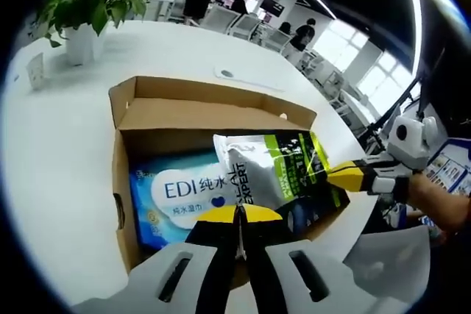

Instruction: Operate the shoe box by opening the lid, removing the specified soft item, and placing it in the target area until the item is outside and the box remains undamaged.

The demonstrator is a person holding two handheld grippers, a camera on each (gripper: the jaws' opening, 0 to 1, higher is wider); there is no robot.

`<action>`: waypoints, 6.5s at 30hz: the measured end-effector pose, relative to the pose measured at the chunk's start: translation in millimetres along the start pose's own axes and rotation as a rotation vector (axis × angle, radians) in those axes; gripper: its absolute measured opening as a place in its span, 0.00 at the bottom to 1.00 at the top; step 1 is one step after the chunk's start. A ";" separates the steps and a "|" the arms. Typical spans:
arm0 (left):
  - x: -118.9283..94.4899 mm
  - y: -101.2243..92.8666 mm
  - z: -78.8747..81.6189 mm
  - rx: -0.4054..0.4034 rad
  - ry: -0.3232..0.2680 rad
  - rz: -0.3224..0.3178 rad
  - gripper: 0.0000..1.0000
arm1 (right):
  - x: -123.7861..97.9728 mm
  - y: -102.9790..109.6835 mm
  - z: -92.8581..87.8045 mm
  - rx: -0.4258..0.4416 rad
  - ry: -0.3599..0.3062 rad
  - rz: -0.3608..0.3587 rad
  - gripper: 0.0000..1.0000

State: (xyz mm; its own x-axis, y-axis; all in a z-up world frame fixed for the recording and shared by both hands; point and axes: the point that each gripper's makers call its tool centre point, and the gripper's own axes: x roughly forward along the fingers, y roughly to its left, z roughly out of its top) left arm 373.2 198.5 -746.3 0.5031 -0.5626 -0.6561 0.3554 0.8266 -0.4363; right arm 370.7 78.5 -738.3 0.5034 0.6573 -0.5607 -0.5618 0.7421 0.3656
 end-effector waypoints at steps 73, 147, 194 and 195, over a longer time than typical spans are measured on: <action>55.6 -132.7 37.8 0.117 0.059 -0.084 0.00 | -114.2 -92.3 8.5 0.163 -0.031 -0.110 0.00; 181.3 -175.9 14.9 0.518 0.324 0.048 0.00 | -121.6 -205.2 -35.8 0.195 0.109 -0.249 0.00; 231.7 -150.1 -23.7 0.850 0.561 0.095 0.00 | -91.4 -246.9 -74.1 0.221 0.130 -0.294 0.00; 232.9 -150.5 -22.9 0.851 0.557 0.089 0.01 | -91.7 -247.2 -73.7 0.221 0.130 -0.295 0.00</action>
State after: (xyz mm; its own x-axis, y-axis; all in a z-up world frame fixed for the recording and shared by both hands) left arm 418.8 -56.6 -847.5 0.1943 -0.2343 -0.9525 0.8859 0.4589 0.0678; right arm 414.9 -174.8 -832.0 0.5268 0.3999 -0.7500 -0.2432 0.9164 0.3178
